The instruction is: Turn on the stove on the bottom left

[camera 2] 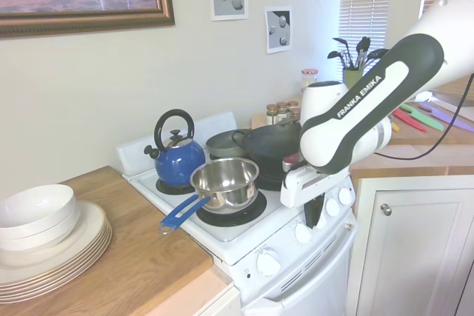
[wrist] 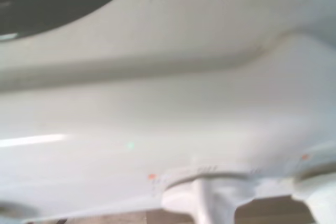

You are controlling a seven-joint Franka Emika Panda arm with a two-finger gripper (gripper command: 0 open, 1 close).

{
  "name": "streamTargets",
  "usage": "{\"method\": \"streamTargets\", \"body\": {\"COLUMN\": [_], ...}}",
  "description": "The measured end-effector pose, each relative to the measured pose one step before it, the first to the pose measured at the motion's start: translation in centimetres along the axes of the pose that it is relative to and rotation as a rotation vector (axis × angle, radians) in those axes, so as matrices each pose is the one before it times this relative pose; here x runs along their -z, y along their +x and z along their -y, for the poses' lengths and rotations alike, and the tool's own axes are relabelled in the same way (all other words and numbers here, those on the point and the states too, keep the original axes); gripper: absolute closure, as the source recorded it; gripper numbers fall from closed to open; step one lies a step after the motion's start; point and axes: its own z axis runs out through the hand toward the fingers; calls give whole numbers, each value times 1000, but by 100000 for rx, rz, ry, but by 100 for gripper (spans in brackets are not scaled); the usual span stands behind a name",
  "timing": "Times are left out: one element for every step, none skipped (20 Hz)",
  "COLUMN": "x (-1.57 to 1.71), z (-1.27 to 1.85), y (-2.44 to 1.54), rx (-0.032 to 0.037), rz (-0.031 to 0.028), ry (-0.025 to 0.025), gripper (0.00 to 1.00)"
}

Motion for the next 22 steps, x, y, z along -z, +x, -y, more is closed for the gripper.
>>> {"method": "streamTargets", "body": {"x": [40,54,61,31,-7,-39,-60,-65,-48,-15,-4,-5,-4,-1,17,13,-6,-24,-58,-77,-88,-90], "z": [125,138,184,207,198,190,177,139,94,51,28,38,64,79,85,54,22,21,2,-22,-26,-24], "y": [162,116,87,14,-23,-38,-82,-79,-61,-34,-21,-38,-59,-71,-61,-23,14,17,7,17,39,35], "rx": [-37,40,148,279,308,276,157,63,24,24,31,102,148,175,178,89,6,-20,-37,-99,-169,-165], "rz": [-172,-172,-181,-114,-44,40,94,93,72,-3,8,64,77,77,55,74,131,241,394,393,379,453], "ry": [144,160,180,128,64,-16,-65,-73,-65,-55,-37,-52,-59,-56,-34,-61,-127,-211,-357,-349,-306,-368], "gripper": [100,100,100,100,100,100,100,100,100,100,100,100,100,100,100,100,100,100,100,100,100,100]}}
